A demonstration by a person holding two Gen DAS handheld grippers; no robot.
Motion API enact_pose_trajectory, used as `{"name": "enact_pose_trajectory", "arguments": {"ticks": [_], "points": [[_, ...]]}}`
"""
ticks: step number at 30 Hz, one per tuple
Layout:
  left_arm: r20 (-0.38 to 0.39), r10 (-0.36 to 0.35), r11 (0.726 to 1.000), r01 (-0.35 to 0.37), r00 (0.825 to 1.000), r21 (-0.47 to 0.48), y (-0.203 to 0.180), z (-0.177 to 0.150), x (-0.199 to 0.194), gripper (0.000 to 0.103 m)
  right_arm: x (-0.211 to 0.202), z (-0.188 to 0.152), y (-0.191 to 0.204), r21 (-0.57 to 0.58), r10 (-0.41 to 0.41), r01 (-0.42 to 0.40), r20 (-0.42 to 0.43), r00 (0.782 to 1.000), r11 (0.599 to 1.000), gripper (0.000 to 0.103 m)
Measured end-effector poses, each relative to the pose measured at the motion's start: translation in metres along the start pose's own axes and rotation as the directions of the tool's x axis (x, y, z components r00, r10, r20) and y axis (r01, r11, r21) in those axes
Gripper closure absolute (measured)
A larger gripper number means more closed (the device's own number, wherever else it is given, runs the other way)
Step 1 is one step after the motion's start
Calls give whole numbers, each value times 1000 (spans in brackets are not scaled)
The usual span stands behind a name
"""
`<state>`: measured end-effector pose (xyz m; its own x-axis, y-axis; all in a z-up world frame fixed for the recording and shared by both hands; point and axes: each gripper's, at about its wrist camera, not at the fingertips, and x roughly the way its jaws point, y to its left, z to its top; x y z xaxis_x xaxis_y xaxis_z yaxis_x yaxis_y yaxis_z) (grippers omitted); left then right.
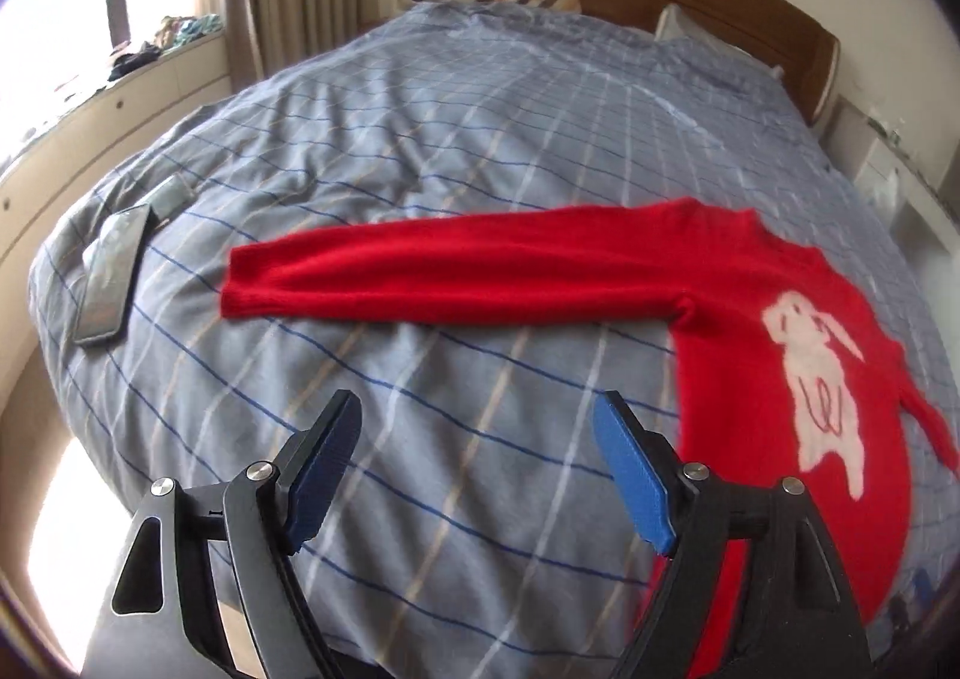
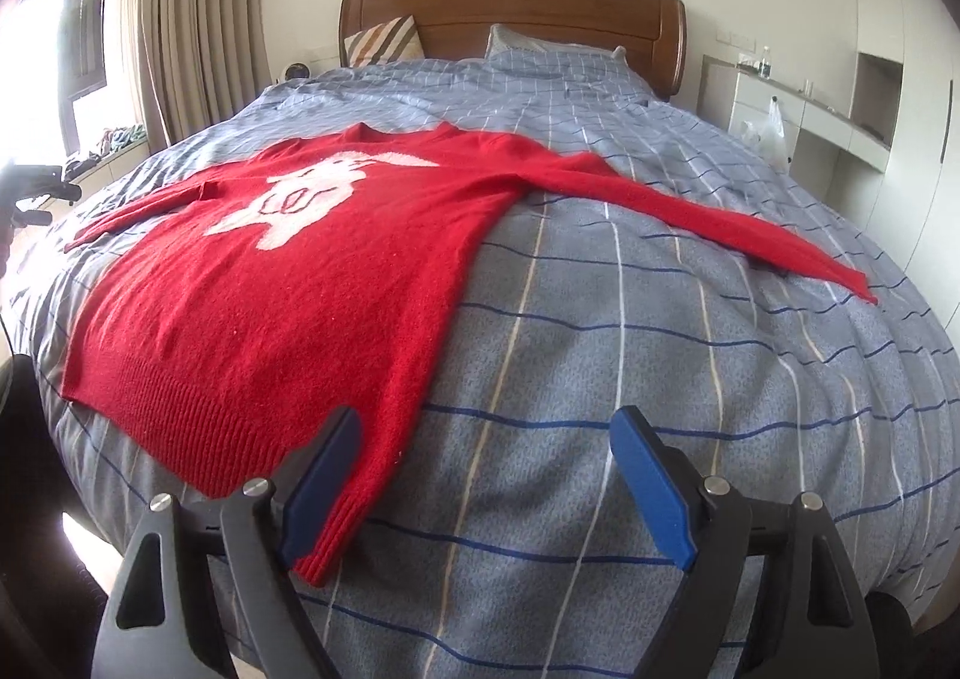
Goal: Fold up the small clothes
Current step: 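Open the left gripper and release the sleeve, then grasp the hem corners with both grippers and pull the body taut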
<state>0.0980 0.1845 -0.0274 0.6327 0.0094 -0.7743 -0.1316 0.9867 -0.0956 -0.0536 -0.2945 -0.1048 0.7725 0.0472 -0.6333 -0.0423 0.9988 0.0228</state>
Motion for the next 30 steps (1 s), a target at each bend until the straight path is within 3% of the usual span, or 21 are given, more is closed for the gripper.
{"name": "enact_pose_trajectory", "arguments": {"ticks": [4,8,10,13,14,15,16,17,19,23,30], "points": [[-113,-94,989,106,989,99,-51,-63,-3,21,-2,-1,-8,86,153,-146,-75,985,986,19],[-209,-101,983,129,973,128,-72,-105,13,23,4,-7,-6,149,289,-266,-163,943,952,21],[-247,-117,984,146,962,106,-74,-115,20,30,14,-11,-2,164,332,-301,-211,920,939,34],[-247,-127,983,154,961,96,-76,-121,20,39,37,-19,5,212,392,-340,-294,872,916,52],[-249,-134,982,163,959,95,-76,-122,21,45,41,-21,7,222,405,-350,-298,864,910,70],[-261,-142,980,173,955,100,-76,-124,22,67,46,-23,10,227,410,-352,-305,860,908,100],[-285,-142,977,181,948,113,-77,-125,24,98,48,-25,11,234,406,-344,-320,856,909,99],[-312,-136,975,183,940,127,-78,-129,24,99,48,-26,10,255,412,-341,-324,851,905,99],[-312,-113,974,167,943,151,-75,-130,16,100,38,-25,9,244,403,-334,-343,849,910,100],[-325,-75,975,137,943,173,-71,-138,12,100,12,-22,5,172,339,-296,-366,867,940,100],[-320,8,969,72,947,236,-88,-140,26,97,46,-30,11,137,272,-237,-394,878,962,100]]}}
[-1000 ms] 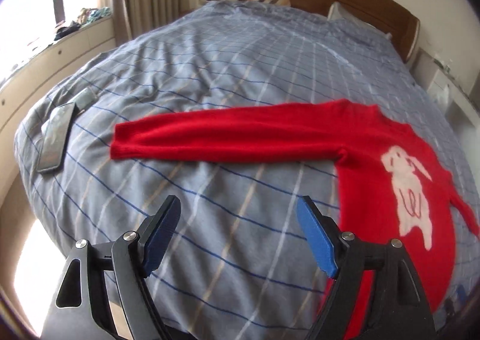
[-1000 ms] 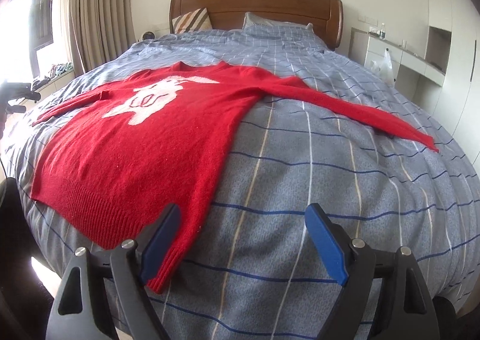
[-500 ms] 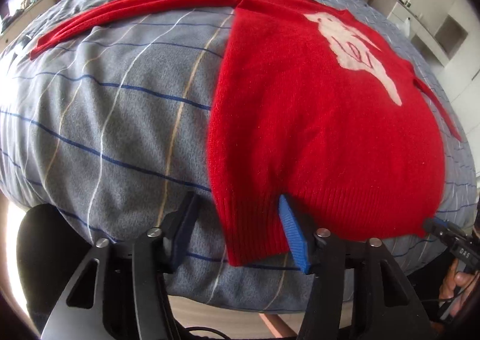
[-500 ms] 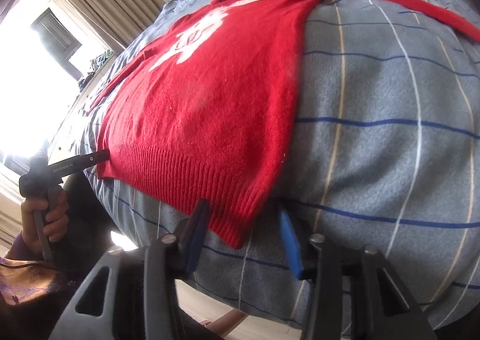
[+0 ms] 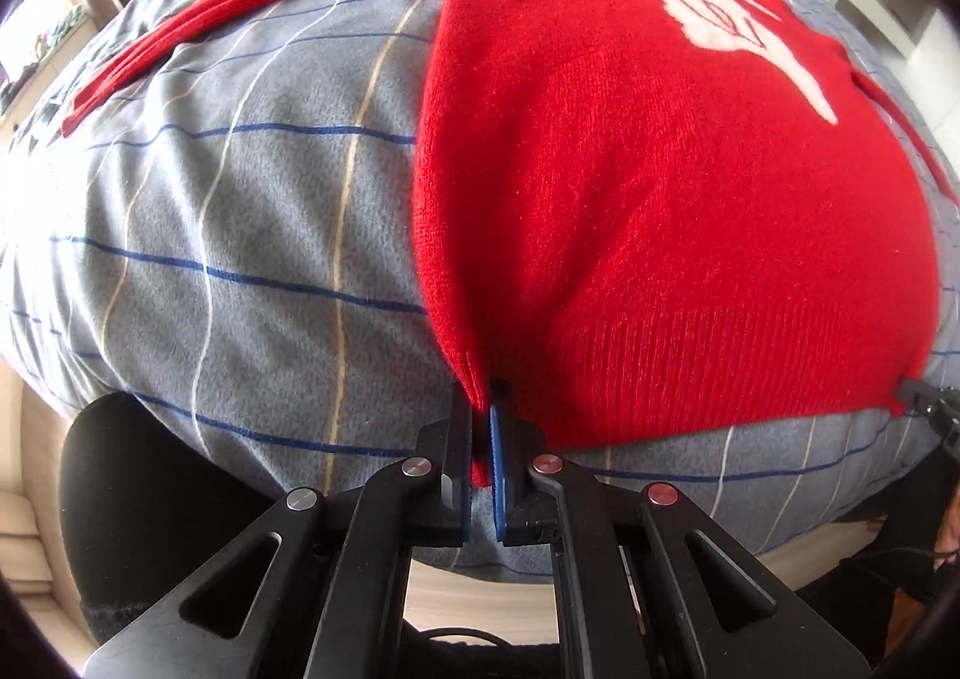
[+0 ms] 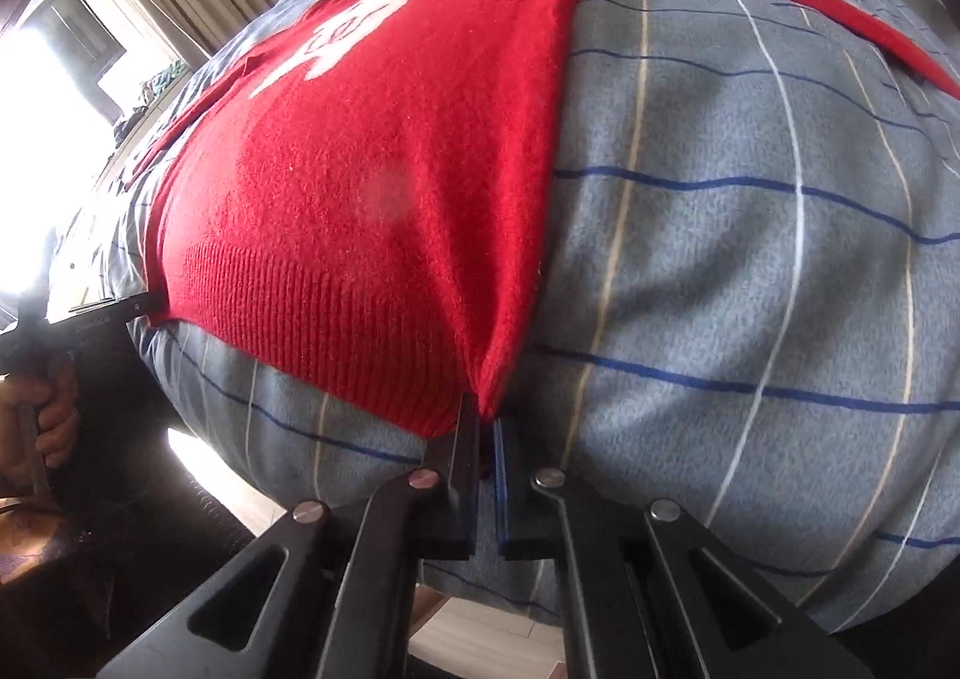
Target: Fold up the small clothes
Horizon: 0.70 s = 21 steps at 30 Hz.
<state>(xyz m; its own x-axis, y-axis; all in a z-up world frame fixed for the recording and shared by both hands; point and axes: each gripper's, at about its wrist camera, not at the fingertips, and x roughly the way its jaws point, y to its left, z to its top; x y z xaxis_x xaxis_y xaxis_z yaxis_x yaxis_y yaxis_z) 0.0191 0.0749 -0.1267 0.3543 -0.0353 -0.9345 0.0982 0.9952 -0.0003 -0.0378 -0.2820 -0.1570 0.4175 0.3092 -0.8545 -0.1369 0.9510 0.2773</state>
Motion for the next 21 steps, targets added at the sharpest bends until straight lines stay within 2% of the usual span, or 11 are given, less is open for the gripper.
{"name": "enact_pose_trajectory", "arguments": {"ticks": [2,3,4,5,6,7,8,11,15,18,21], "points": [[19,-10,1000,10,1000,-3,-3,2,-4,93,0,1,3,-13,-14,15,15,1000,1000,99],[30,-16,1000,17,999,-8,-3,1,-8,80,-2,-1,3,-11,-15,15,22,1000,1000,95],[45,-22,1000,22,999,-13,-2,0,-14,61,-5,-1,3,-9,-5,6,27,1000,1000,90],[70,-24,999,25,997,-21,1,-2,-22,51,-9,-3,2,-4,-7,7,29,1000,1000,77],[107,-21,999,24,994,-29,3,-7,-32,37,-14,-3,2,-1,-14,14,36,999,1000,63],[144,-16,999,21,989,-34,4,-9,-42,31,-21,-6,3,-2,-26,26,54,998,1000,57],[175,-14,999,21,984,-38,5,-11,-52,30,-29,-7,3,-3,-46,46,80,996,999,49],[262,-8,998,23,965,-55,8,-11,-78,23,-55,-7,1,10,-136,136,172,976,991,47],[369,-18,996,49,929,-76,12,2,-100,11,-83,-3,-1,42,-223,222,324,919,974,39],[397,-48,996,75,917,-52,0,33,-87,10,-83,15,4,29,-231,239,390,891,971,39],[405,-45,999,53,913,-9,-21,51,-60,9,-72,33,7,0,-217,242,439,872,970,39]]}}
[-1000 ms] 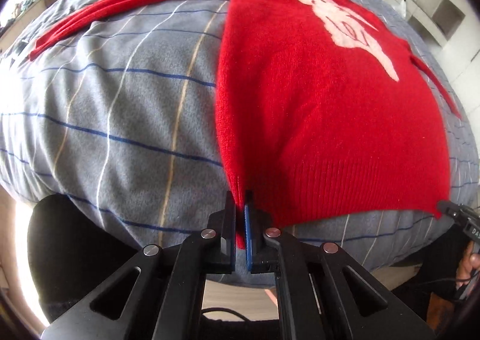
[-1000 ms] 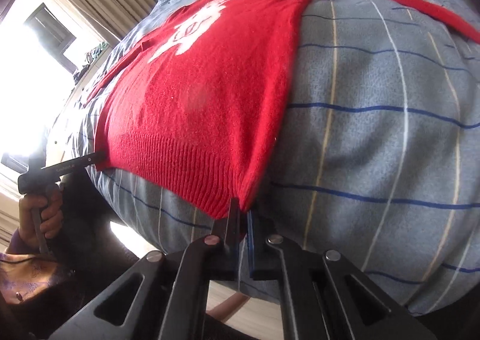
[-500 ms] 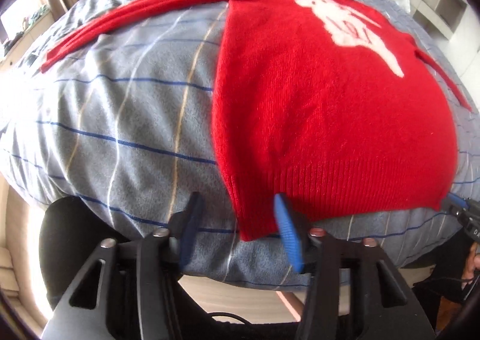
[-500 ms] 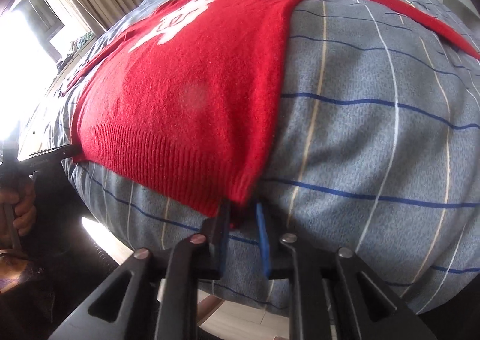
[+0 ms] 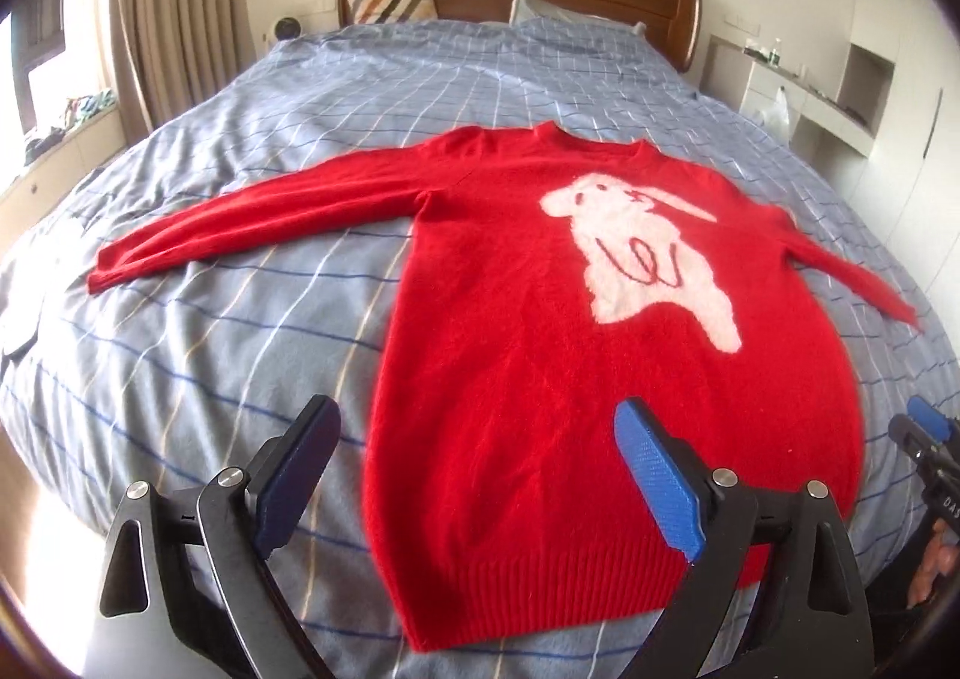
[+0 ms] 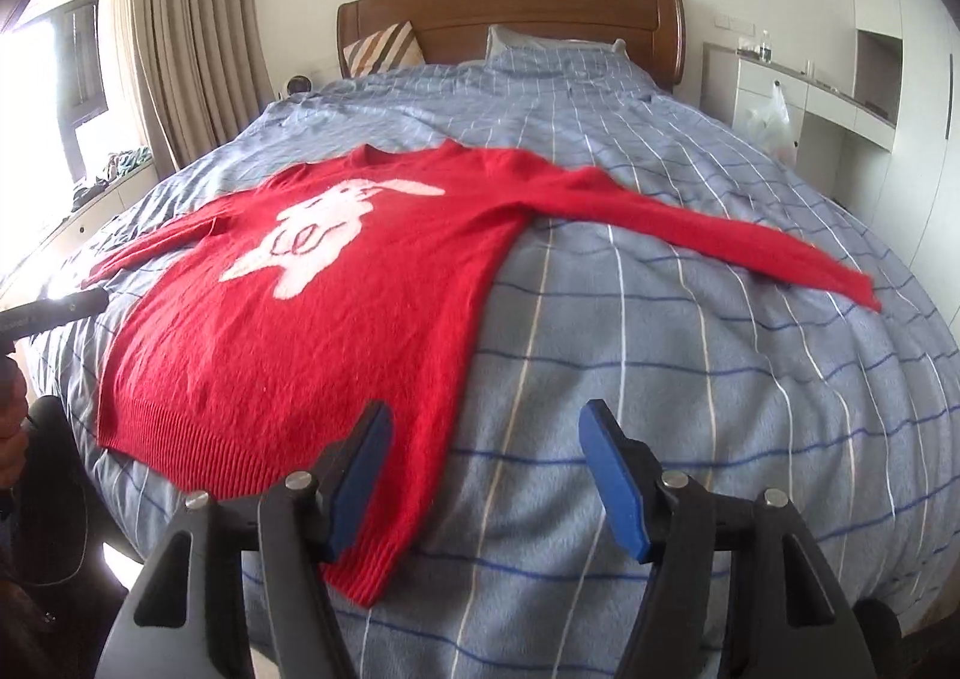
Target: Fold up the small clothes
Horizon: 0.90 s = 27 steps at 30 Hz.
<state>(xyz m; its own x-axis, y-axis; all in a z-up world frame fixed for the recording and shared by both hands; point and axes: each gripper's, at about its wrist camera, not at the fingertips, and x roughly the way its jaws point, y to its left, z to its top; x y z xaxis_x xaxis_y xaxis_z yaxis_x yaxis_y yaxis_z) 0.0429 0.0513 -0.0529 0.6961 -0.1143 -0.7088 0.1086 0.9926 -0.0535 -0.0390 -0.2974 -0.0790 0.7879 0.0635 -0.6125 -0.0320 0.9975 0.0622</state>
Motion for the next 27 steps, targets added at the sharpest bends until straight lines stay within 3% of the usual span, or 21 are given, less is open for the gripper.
{"name": "enact_pose_trajectory", "arguments": {"ticks": [4,8,13,27], "points": [[11,46,998,-47,999,44,-12,-19,32,9,22,-3,-1,1,-62,62,39,997,998,39],[39,105,990,-108,994,96,-15,-34,40,3,41,-25,-7,-1,-69,69,-37,997,998,33],[15,73,997,-73,997,27,-7,-36,45,0,44,-31,-6,15,-74,75,-29,997,997,27],[-16,27,1000,-27,1000,0,0,-39,49,0,45,-37,-3,21,-76,76,-18,997,997,22]]}}
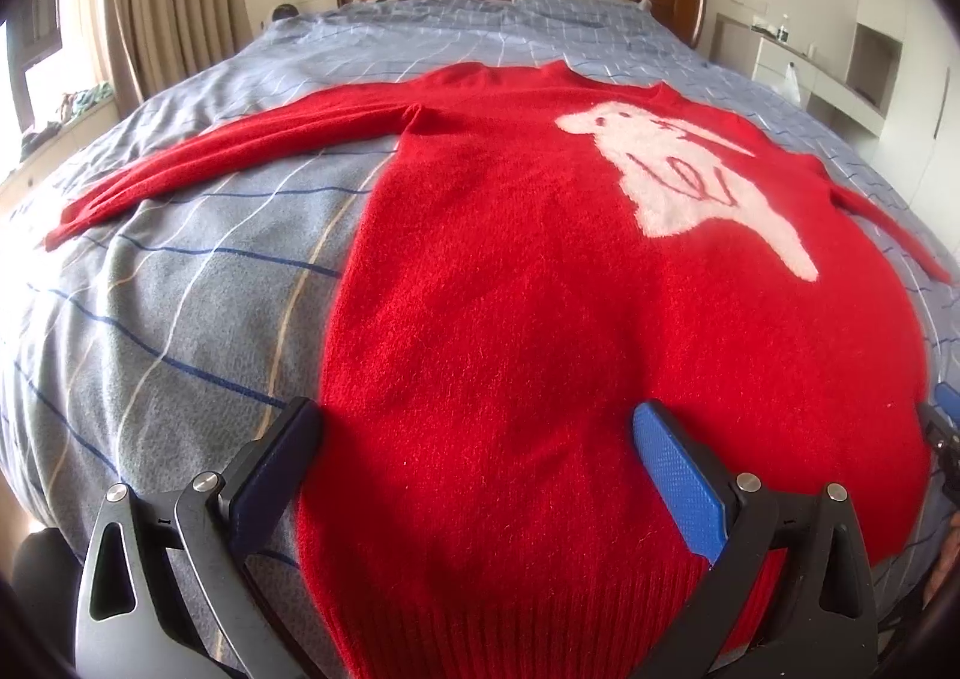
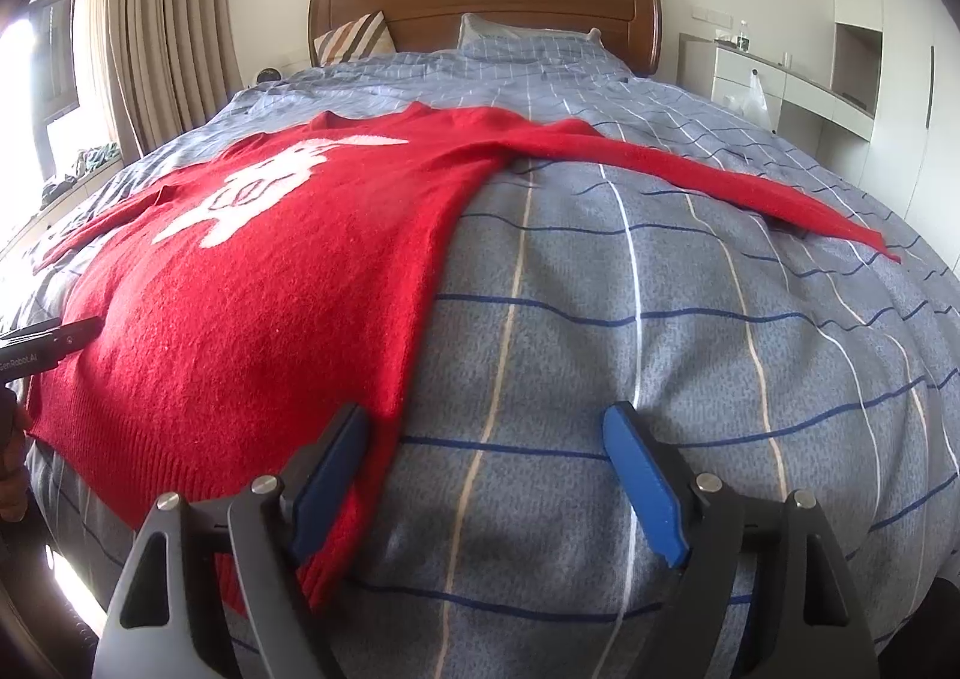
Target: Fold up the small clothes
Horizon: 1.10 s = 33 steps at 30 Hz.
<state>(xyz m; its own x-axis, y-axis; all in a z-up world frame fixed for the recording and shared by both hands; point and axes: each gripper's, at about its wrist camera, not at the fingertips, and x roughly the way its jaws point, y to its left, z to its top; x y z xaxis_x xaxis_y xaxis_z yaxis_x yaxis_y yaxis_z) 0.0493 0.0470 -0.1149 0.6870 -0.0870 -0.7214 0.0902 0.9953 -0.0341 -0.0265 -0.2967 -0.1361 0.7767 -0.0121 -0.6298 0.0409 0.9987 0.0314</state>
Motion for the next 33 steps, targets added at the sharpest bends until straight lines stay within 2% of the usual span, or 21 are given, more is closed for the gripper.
{"name": "enact_pose_trajectory", "arguments": {"ticks": [17,33], "points": [[-31,3,1000,-3,1000,17,-1,1,1,0,1,-1,3,-14,-11,11,4,1000,1000,17],[-21,13,999,-13,1000,43,-2,-2,0,0,2,-1,4,-17,-12,12,5,1000,1000,15]]}}
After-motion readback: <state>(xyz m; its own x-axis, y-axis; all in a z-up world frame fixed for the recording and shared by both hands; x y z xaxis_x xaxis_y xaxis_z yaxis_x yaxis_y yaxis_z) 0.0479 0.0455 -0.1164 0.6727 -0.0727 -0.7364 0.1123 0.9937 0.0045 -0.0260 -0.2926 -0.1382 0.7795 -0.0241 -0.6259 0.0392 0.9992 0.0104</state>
